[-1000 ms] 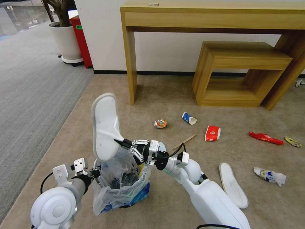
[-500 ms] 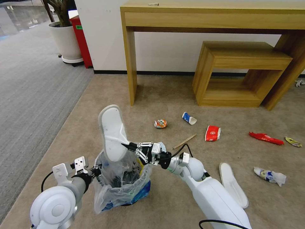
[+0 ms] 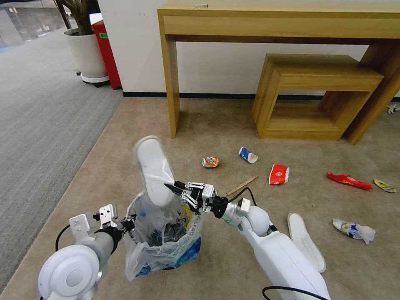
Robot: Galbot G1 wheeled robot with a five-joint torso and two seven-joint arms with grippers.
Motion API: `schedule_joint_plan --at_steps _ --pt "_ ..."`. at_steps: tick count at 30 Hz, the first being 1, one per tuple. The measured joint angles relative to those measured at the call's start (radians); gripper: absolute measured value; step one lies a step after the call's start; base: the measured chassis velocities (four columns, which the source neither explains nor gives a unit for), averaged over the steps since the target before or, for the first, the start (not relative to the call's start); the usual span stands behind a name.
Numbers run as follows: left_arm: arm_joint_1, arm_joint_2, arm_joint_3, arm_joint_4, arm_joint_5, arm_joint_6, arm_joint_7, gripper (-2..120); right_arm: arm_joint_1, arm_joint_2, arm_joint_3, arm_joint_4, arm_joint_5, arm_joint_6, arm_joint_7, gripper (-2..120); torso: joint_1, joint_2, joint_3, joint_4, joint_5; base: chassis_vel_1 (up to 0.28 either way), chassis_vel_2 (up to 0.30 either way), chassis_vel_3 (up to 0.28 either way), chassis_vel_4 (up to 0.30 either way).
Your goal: Pick up the trash bin and place the garbage on the floor into it.
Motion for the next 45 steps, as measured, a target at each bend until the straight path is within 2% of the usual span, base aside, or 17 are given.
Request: schedule_joint_plan --at_steps 2,3,10,11,14,15,18,19,21,22,23,25,34,37,45 --pt "0.001 0.000 -0.003 -0.003 -0.001 0.000 -0.004 2 -0.005 0.000 0.001 0.001 0.001 -0.003 0.005 41 0.000 0.000 0.000 0.0000 0.0000 0.000 0.000 0.000 0.000" --pt "0.001 0.000 -0.003 -0.003 -0.001 0.000 -0.004 2 -0.005 0.000 0.001 0.001 0.001 -0.003 0.005 41 0.000 0.000 0.000 0.0000 0.0000 0.000 0.000 0.000 0.000" --pt "-0.002 -0.007 -0.008 -0.013 -0.003 0.000 -0.008 2 -0.039 -0.017 0.016 0.029 0.008 -0.023 0.010 72 0.000 0.000 0.000 0.0001 0.0000 0.000 0.000 0.000 0.000" --pt "-0.002 -0.007 -0.008 -0.013 -0.003 0.000 -0.008 2 -0.039 -0.017 0.016 0.029 0.008 -0.023 0.010 72 0.000 0.000 0.000 0.0001 0.0000 0.000 0.000 0.000 0.000" --pt "-0.009 -0.008 -0.021 -0.012 -0.007 0.000 -0.008 2 -0.072 -0.031 0.029 0.059 0.034 -0.037 0.018 86 0.000 0.000 0.000 0.0000 0.0000 0.000 0.000 0.000 0.000" --pt "-0.009 -0.008 -0.021 -0.012 -0.007 0.000 -0.008 2 -0.072 -0.031 0.029 0.059 0.034 -0.037 0.018 86 0.000 0.000 0.000 0.0000 0.0000 0.000 0.000 0.000 0.000" --pt "-0.023 -0.005 -0.053 -0.002 -0.015 0.000 -0.008 2 -0.112 -0.045 0.053 0.094 0.041 -0.036 0.072 98 0.000 0.000 0.000 0.0000 0.0001 0.000 0.000 0.000 0.000" --pt "-0.023 -0.005 -0.053 -0.002 -0.015 0.000 -0.008 2 -0.112 -0.045 0.053 0.094 0.041 -0.036 0.072 98 0.000 0.000 0.000 0.0000 0.0001 0.000 0.000 0.000 0.000" --pt "-0.038 -0.001 -0.087 0.010 -0.016 0.000 -0.011 2 -0.148 -0.063 0.062 0.129 0.048 -0.017 0.188 100 0.000 0.000 0.000 0.0000 0.0000 0.000 0.000 0.000 0.000" --pt "-0.038 -0.001 -0.087 0.010 -0.016 0.000 -0.011 2 -0.148 -0.063 0.062 0.129 0.048 -0.017 0.188 100 0.000 0.000 0.000 0.0000 0.0000 0.000 0.000 0.000 0.000" --pt "-0.044 0.002 -0.109 0.018 -0.016 0.000 -0.015 2 -0.169 -0.073 0.072 0.153 0.053 -0.014 0.250 100 0.000 0.000 0.000 0.0000 0.0001 0.000 0.000 0.000 0.000" --pt "-0.050 0.003 -0.132 0.027 -0.016 0.000 -0.020 2 -0.198 -0.085 0.098 0.181 0.052 -0.014 0.306 100 0.000 0.000 0.000 0.0000 -0.0002 0.000 0.000 0.000 0.000" --pt "-0.084 -0.028 -0.257 0.055 0.004 0.000 -0.033 2 -0.319 -0.097 0.245 0.255 -0.001 -0.022 0.428 100 0.000 0.000 0.000 -0.0001 -0.0001 0.000 0.000 0.000 0.000" --pt "-0.084 -0.031 -0.331 0.072 0.022 0.000 -0.039 2 -0.372 -0.076 0.319 0.271 -0.051 -0.026 0.493 100 0.000 0.000 0.000 -0.0001 0.0000 0.000 0.000 0.000 0.000" --pt "-0.066 -0.024 -0.427 0.068 0.019 0.000 -0.043 2 -0.412 -0.040 0.404 0.263 -0.078 -0.014 0.558 100 0.000 0.000 0.000 0.0000 0.0001 0.000 0.000 0.000 0.000"
